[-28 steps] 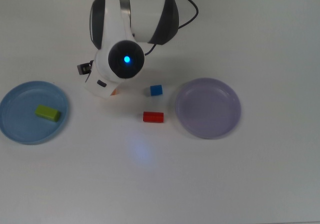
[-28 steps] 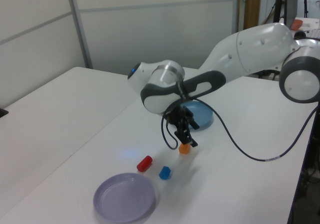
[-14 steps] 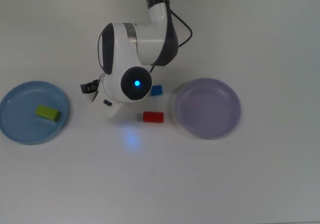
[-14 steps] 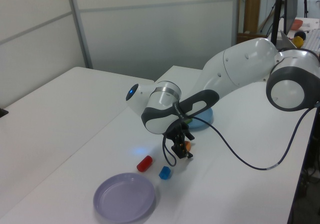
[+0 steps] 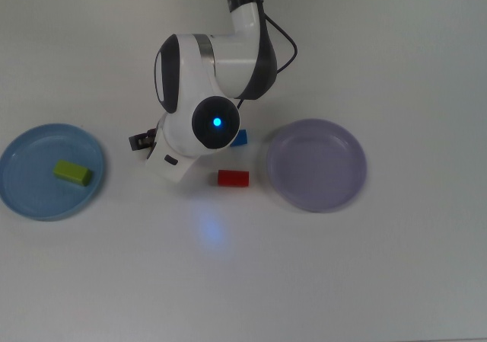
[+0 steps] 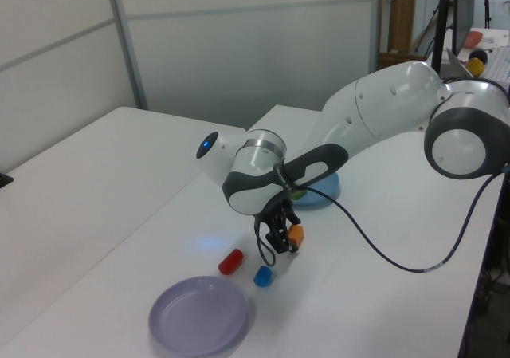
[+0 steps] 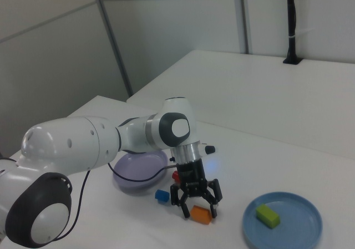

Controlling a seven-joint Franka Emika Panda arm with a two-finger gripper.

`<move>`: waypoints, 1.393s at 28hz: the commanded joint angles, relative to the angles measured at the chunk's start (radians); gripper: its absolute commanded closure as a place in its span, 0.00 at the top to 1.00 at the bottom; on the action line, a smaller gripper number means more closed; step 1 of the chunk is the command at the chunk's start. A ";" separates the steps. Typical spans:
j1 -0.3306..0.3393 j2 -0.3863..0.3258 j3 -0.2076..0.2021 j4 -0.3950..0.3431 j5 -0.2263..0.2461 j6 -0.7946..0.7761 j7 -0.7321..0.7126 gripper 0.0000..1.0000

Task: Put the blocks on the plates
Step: 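Move the gripper down onto the orange block and grasp it, then lift the orange block onto the light blue plate and open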

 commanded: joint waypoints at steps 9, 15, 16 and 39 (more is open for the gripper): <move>0.007 0.001 -0.001 -0.003 -0.007 0.033 0.029 0.00; 0.001 -0.008 -0.001 0.077 0.000 0.033 0.023 0.00; -0.002 -0.011 -0.001 0.085 0.005 0.035 0.020 0.00; -0.197 -0.017 -0.083 0.102 0.063 0.582 -0.017 0.00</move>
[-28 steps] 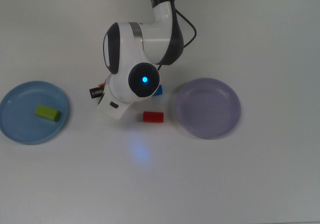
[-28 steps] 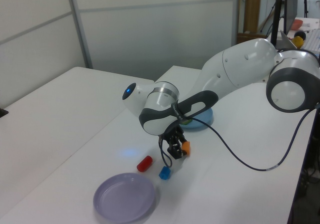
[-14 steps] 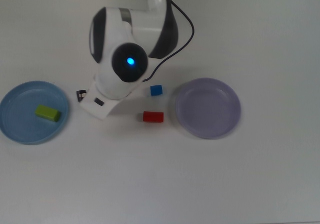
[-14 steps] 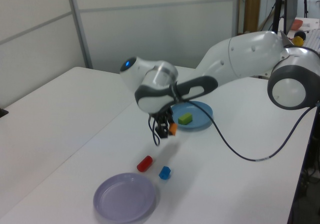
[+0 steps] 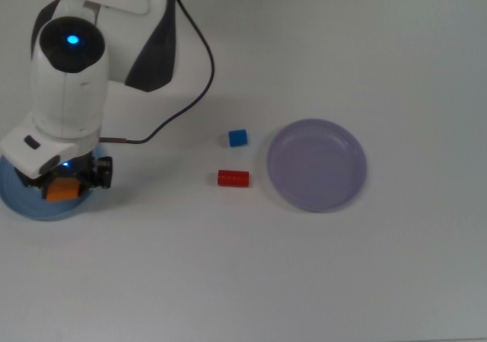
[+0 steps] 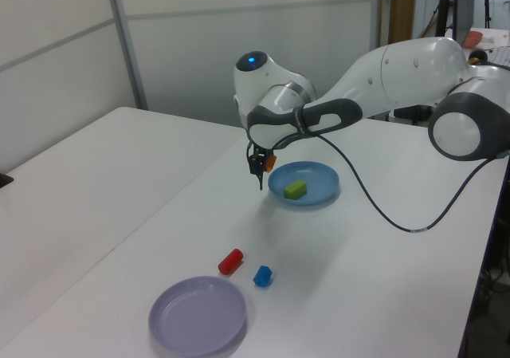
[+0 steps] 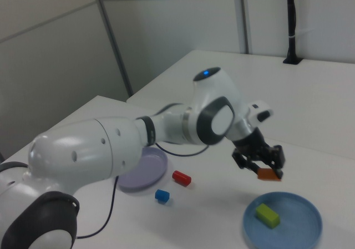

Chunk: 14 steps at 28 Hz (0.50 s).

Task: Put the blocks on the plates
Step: 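Lift the orange block onto the light blue plate and open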

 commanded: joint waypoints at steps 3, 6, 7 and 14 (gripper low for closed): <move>-0.017 -0.002 -0.024 -0.046 0.015 0.074 -0.037 0.04; -0.018 -0.001 -0.041 -0.060 0.004 0.074 -0.038 0.05; -0.018 -0.001 -0.044 -0.074 -0.004 0.074 -0.037 0.07; -0.021 0.009 -0.044 -0.119 -0.056 0.071 -0.024 0.65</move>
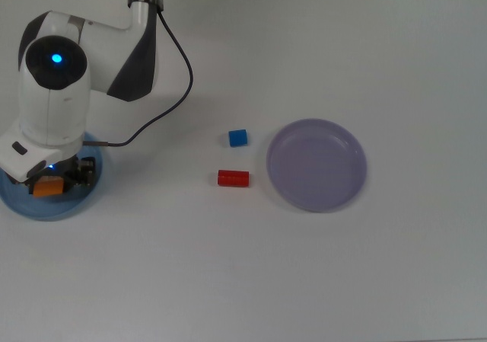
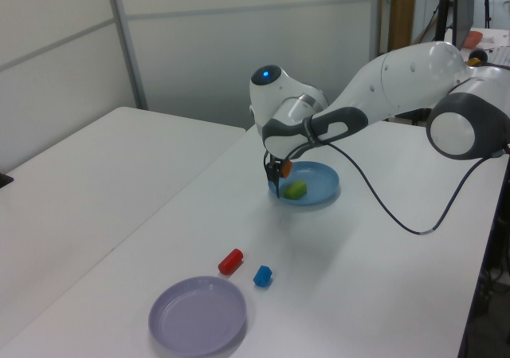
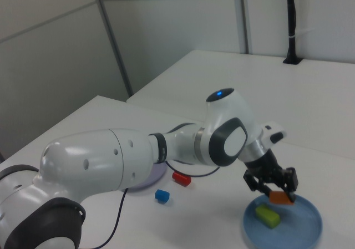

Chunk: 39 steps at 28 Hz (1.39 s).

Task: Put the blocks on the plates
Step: 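Lift the orange block onto the light blue plate and open, then move the gripper to the red block and grasp it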

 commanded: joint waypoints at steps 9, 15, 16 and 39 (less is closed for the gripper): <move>0.015 -0.013 -0.001 -0.035 -0.005 0.017 -0.003 0.77; 0.050 -0.065 0.017 -0.032 0.040 0.007 0.011 0.94; 0.065 -0.079 0.028 -0.032 0.066 -0.008 0.020 1.00; 0.351 -0.108 0.062 -0.041 0.089 -0.302 0.238 1.00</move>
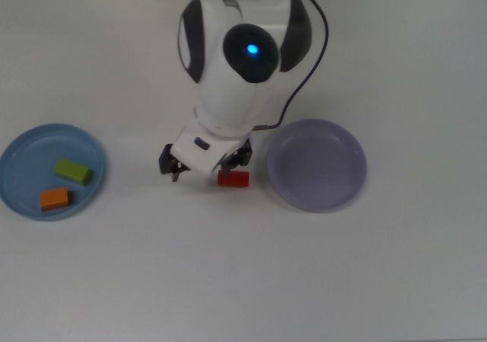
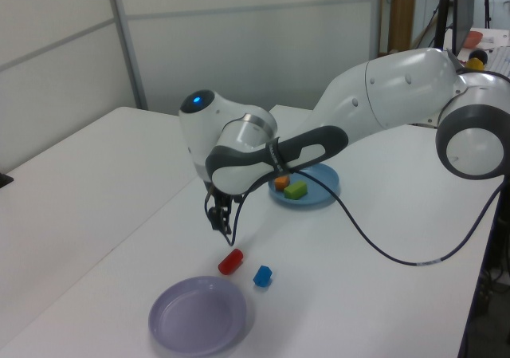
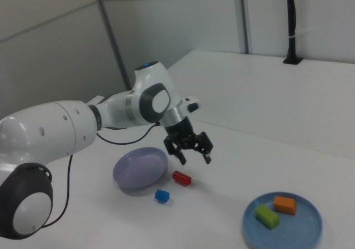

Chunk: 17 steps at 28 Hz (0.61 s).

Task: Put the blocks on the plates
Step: 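Move the gripper to the red block and grasp it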

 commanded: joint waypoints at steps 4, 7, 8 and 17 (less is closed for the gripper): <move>0.068 -0.017 -0.007 -0.038 0.009 -0.045 0.067 1.00; 0.088 -0.014 -0.005 -0.038 0.009 -0.044 0.068 1.00; 0.099 -0.011 -0.004 -0.038 0.009 -0.044 0.072 1.00; 0.111 0.025 -0.005 -0.038 0.008 -0.030 0.070 1.00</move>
